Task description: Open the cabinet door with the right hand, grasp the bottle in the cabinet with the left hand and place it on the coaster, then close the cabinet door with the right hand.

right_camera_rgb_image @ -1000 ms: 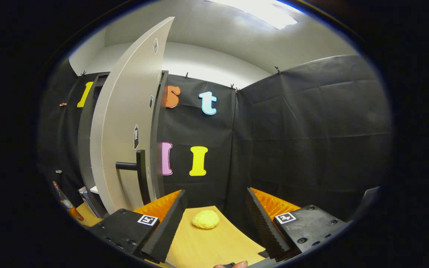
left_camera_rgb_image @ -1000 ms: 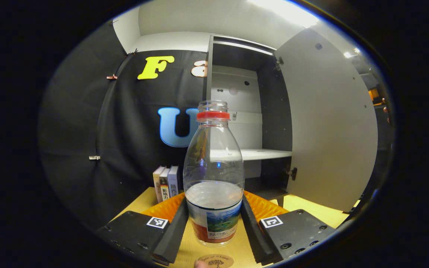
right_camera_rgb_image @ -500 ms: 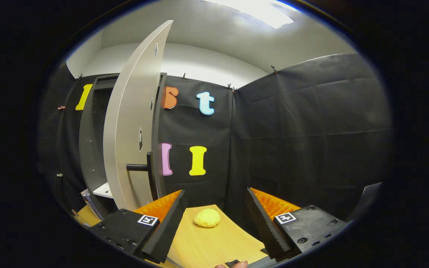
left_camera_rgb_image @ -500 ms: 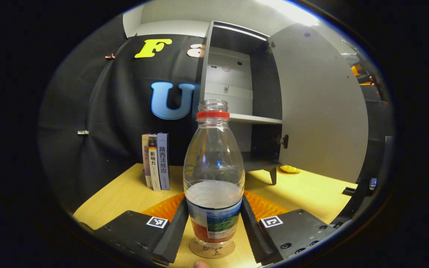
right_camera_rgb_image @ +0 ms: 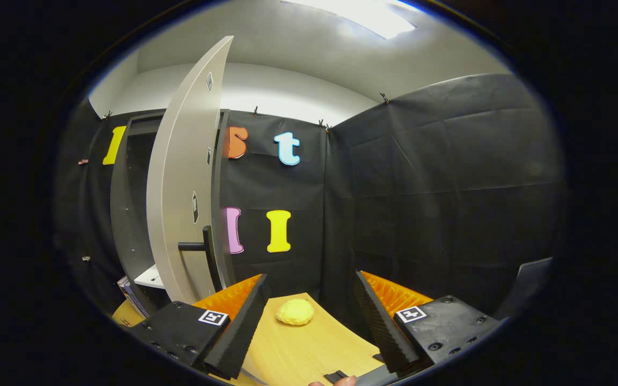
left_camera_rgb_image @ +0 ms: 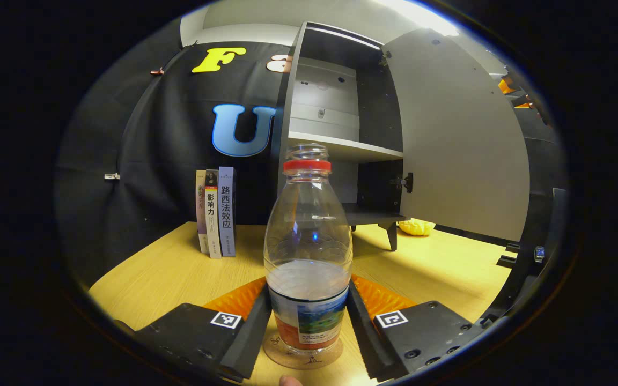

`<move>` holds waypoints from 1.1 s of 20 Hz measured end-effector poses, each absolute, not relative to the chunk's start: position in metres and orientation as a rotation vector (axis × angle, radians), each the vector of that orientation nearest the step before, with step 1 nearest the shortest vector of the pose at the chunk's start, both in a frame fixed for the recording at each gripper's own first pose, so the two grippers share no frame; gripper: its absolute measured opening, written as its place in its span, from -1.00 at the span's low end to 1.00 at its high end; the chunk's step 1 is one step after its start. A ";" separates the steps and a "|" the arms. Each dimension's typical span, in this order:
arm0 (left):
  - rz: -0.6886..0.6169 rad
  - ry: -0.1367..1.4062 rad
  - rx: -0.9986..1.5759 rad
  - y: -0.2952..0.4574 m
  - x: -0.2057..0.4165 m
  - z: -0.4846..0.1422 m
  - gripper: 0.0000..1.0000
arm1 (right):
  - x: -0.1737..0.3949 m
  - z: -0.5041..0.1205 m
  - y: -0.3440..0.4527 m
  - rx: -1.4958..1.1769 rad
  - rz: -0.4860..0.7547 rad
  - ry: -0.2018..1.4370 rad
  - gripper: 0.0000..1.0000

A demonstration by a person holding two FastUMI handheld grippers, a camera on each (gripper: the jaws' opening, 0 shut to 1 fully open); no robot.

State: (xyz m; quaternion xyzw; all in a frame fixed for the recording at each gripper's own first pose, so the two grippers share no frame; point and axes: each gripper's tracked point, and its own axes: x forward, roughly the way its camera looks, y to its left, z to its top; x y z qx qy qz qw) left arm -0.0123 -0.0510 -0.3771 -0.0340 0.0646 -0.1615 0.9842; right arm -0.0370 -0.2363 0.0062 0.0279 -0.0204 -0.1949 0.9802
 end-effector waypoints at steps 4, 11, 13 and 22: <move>-0.329 0.125 -0.046 -0.052 -0.013 -0.379 0.55 | -0.040 0.007 -0.235 0.072 -0.376 -0.042 0.94; -0.306 0.141 -0.049 -0.051 -0.015 -0.385 0.58 | -0.043 0.006 -0.233 0.076 -0.349 -0.035 0.95; -0.288 0.146 -0.061 -0.047 -0.014 -0.386 0.60 | -0.043 0.006 -0.233 0.081 -0.347 -0.033 0.95; -0.326 0.188 -0.062 -0.051 -0.023 -0.376 0.90 | -0.044 0.004 -0.234 0.089 -0.337 -0.025 0.96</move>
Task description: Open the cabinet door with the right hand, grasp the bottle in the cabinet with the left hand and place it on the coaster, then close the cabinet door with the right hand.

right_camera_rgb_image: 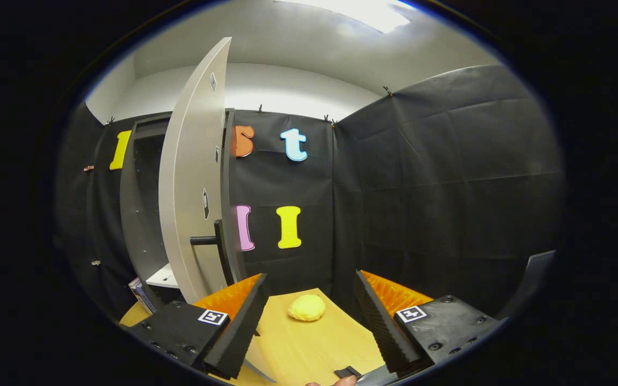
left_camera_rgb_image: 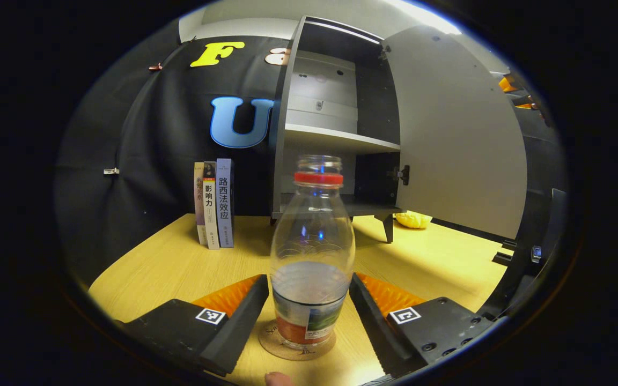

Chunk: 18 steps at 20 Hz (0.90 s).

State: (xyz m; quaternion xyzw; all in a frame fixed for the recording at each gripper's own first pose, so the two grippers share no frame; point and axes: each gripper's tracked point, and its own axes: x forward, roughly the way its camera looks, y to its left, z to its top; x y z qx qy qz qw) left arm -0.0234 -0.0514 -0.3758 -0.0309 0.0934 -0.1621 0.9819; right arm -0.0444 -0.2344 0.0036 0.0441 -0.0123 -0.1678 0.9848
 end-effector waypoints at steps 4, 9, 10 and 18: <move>-0.303 0.187 -0.058 -0.046 -0.025 -0.354 0.91 | -0.044 0.004 -0.234 0.085 -0.336 -0.028 0.96; -0.268 0.138 -0.026 -0.039 -0.034 -0.295 0.89 | -0.044 -0.003 -0.234 0.054 -0.330 0.005 0.95; -0.257 0.129 -0.027 -0.039 -0.034 -0.280 0.90 | -0.045 -0.003 -0.235 0.052 -0.327 0.010 0.96; -0.179 0.009 -0.069 -0.033 -0.016 -0.122 0.89 | -0.044 -0.001 -0.233 0.076 -0.319 0.022 0.96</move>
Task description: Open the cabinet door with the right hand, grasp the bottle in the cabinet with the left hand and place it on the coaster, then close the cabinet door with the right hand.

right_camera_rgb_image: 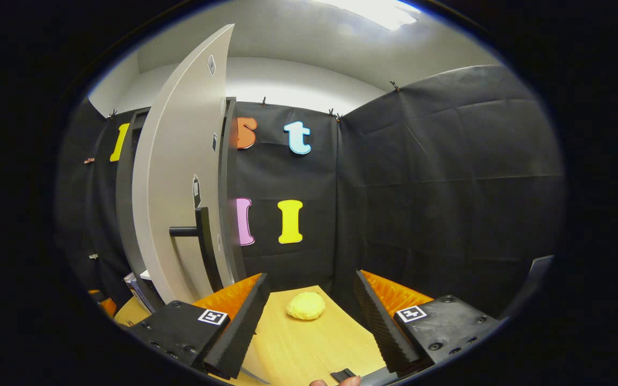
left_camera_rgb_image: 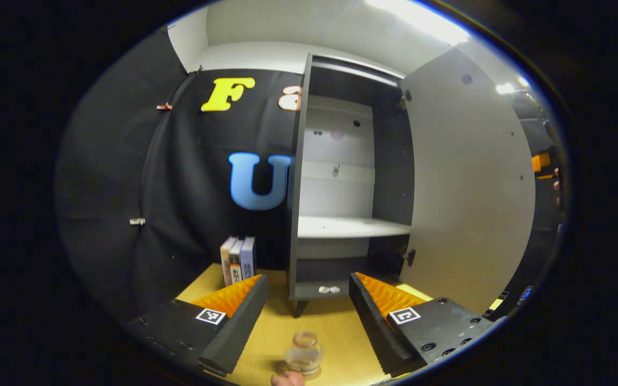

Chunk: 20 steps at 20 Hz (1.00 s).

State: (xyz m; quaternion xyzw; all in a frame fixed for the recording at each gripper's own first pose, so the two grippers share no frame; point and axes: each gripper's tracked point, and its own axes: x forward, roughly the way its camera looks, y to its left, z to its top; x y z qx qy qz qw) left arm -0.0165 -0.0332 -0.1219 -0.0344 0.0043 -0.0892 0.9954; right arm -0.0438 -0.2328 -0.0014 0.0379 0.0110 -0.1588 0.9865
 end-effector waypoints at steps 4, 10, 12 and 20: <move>-0.108 0.027 -0.063 -0.014 -0.002 -0.070 0.89 | -0.046 0.001 -0.231 0.098 -0.299 0.022 0.96; -0.057 0.010 -0.084 0.001 -0.010 -0.022 0.89 | -0.047 0.003 -0.228 0.094 -0.270 0.021 0.92; -0.061 0.008 -0.066 0.004 -0.014 -0.017 0.89 | -0.045 0.002 -0.222 0.112 -0.258 0.028 0.94; -0.077 0.014 -0.055 -0.002 -0.014 -0.017 0.84 | -0.032 -0.004 -0.204 0.149 -0.271 0.041 0.94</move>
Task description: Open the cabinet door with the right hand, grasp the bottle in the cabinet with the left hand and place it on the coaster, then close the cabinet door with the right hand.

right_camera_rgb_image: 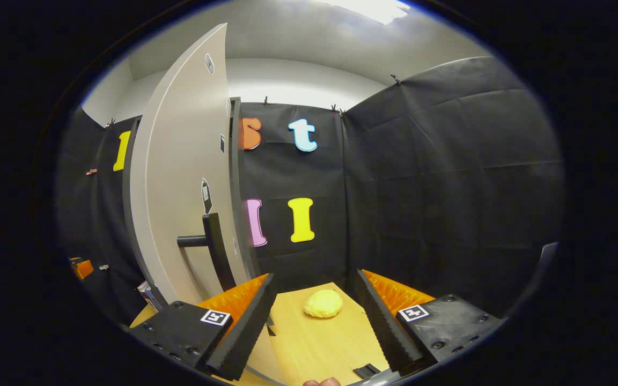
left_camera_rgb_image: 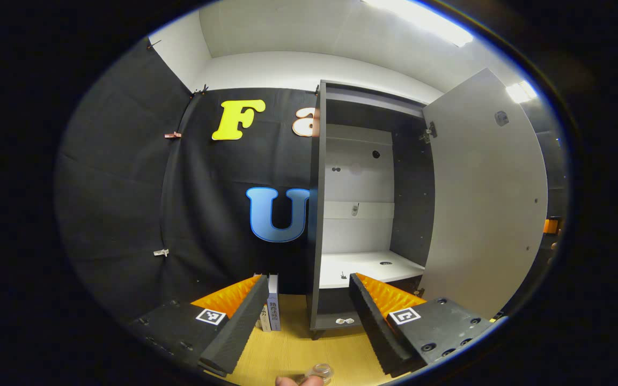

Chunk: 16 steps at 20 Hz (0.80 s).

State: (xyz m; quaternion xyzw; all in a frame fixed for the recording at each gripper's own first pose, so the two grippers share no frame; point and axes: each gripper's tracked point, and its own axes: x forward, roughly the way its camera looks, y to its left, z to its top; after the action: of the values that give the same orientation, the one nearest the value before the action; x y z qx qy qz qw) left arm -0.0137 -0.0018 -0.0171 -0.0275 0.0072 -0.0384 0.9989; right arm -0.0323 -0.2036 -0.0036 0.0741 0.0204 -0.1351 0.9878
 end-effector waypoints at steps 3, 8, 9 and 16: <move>-0.070 0.012 -0.067 -0.002 -0.013 -0.017 0.89 | -0.033 -0.005 -0.182 0.182 -0.226 0.048 0.94; -0.046 0.030 -0.052 0.005 -0.011 -0.022 0.84 | -0.030 -0.007 -0.135 0.211 -0.117 0.061 0.94; -0.042 0.031 -0.052 0.005 -0.012 -0.023 0.84 | -0.028 -0.006 -0.127 0.209 -0.099 0.058 0.94; -0.019 0.031 -0.047 0.009 -0.016 -0.022 0.89 | -0.016 -0.009 -0.072 0.227 0.021 0.061 0.95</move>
State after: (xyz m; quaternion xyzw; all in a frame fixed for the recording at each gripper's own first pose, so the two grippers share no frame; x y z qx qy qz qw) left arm -0.0162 0.0091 -0.0224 -0.0233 0.0157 -0.0094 0.9996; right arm -0.0160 -0.0720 -0.0091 0.1134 0.0307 0.0107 0.9930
